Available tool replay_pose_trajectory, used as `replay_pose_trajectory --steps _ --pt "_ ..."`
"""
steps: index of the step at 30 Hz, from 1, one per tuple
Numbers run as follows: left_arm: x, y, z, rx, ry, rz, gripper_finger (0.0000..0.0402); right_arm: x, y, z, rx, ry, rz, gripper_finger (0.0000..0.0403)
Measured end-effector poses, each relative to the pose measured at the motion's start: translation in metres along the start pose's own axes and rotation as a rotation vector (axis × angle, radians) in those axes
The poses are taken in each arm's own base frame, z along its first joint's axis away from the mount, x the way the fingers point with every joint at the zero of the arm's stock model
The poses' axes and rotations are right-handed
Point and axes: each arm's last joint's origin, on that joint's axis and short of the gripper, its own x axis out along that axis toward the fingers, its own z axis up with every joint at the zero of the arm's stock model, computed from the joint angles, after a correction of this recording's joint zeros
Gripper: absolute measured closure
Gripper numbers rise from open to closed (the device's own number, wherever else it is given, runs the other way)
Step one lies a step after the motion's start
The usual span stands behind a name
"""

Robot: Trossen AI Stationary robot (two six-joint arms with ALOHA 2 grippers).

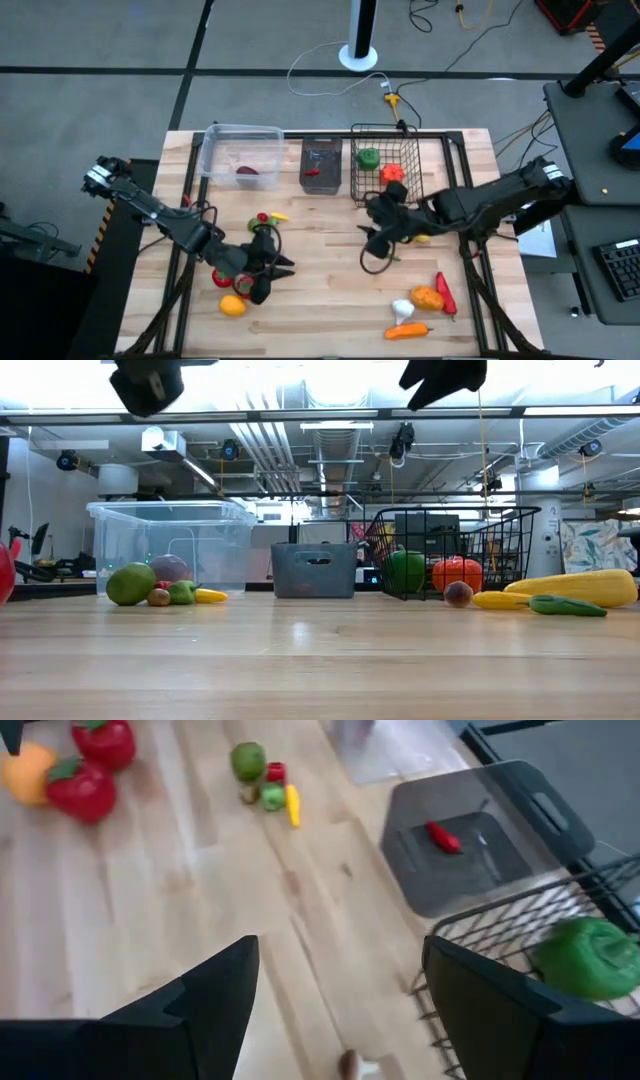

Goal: Sort produce into baskets
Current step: Put the red tomato into the transparent bin

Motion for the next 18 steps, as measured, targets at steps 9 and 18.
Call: replay_pose_trajectory --steps 9,18 --pt "-0.018 -0.028 0.006 -0.073 0.083 -0.077 0.0301 -0.004 0.022 -0.007 -0.035 -0.02 0.063 0.0129" --pt "-0.023 -0.04 0.001 -0.153 0.129 -0.087 0.0301 -0.01 0.032 -0.012 -0.049 -0.025 0.098 0.0132"
